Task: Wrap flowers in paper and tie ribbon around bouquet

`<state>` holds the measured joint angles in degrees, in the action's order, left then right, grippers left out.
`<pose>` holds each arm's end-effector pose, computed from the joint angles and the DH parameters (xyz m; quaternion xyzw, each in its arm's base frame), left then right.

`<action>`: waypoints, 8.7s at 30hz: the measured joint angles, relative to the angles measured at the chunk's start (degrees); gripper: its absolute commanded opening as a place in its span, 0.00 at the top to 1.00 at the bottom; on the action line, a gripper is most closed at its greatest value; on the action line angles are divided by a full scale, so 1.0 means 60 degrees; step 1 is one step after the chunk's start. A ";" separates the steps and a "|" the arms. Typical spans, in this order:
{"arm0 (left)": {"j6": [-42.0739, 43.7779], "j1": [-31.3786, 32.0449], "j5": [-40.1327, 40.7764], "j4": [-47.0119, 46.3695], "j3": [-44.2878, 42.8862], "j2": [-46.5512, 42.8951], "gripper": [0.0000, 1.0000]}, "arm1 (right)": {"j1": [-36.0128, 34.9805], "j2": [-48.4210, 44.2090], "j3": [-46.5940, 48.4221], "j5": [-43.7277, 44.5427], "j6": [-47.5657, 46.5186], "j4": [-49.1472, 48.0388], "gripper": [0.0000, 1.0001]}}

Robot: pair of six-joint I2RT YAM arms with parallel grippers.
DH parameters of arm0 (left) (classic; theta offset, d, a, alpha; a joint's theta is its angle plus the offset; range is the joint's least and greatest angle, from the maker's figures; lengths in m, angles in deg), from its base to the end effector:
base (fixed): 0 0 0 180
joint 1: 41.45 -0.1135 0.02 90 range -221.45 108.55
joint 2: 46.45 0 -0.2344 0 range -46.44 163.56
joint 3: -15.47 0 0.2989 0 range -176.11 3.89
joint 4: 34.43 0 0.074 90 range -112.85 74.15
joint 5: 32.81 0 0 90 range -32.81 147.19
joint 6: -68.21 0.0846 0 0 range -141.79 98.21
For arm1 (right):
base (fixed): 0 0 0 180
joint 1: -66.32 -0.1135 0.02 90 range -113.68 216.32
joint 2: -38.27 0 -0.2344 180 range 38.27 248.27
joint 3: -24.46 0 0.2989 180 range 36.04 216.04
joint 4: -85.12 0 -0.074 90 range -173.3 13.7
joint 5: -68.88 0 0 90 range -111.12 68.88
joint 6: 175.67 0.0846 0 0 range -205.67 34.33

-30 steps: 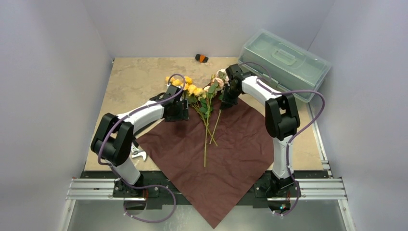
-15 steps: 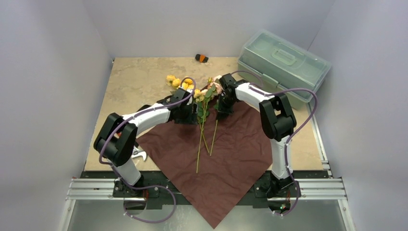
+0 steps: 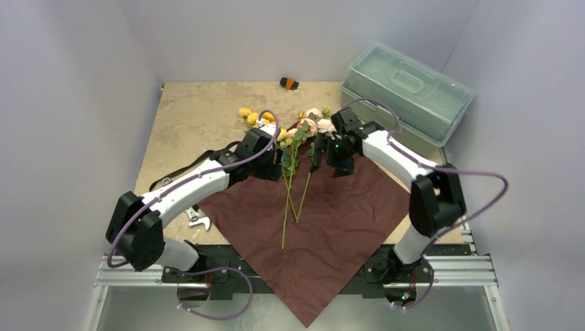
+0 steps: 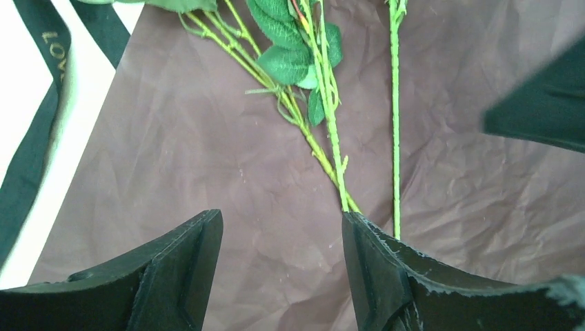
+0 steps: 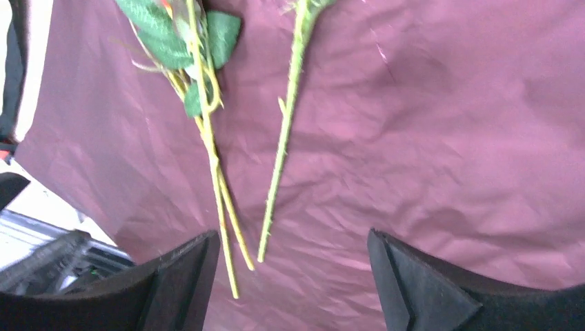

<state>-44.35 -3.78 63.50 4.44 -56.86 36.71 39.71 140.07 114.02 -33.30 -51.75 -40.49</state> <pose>0.3127 -0.2297 0.1695 0.1044 0.9317 -0.1279 0.3235 0.3695 0.2051 0.1357 0.0406 0.9731 0.1912 0.1216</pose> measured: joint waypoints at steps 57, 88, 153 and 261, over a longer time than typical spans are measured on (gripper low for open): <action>-0.3034 -0.6812 0.1195 0.1599 0.4091 -0.1632 0.89 | 0.6634 -0.3089 -0.5843 0.3005 0.0572 -0.1246 0.86; -0.3045 -0.6819 -0.1381 -0.3464 0.2452 0.1359 0.85 | 0.6342 -0.0929 -0.3880 0.1330 0.1501 -0.2007 1.00; 0.0510 -0.3002 0.1184 -0.1639 -0.1814 0.4659 1.00 | 0.6207 -0.0284 -0.3107 0.1093 0.1687 -0.1639 1.00; -0.0565 -0.1078 0.1202 0.1421 -0.1093 -0.0007 0.26 | 0.1071 -0.9326 -1.0877 -0.1672 0.5038 -0.1246 0.28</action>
<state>-47.74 -10.25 70.71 12.97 -63.42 36.67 46.13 84.12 48.75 -43.34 -21.53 -47.97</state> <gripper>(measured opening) 0.744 0.755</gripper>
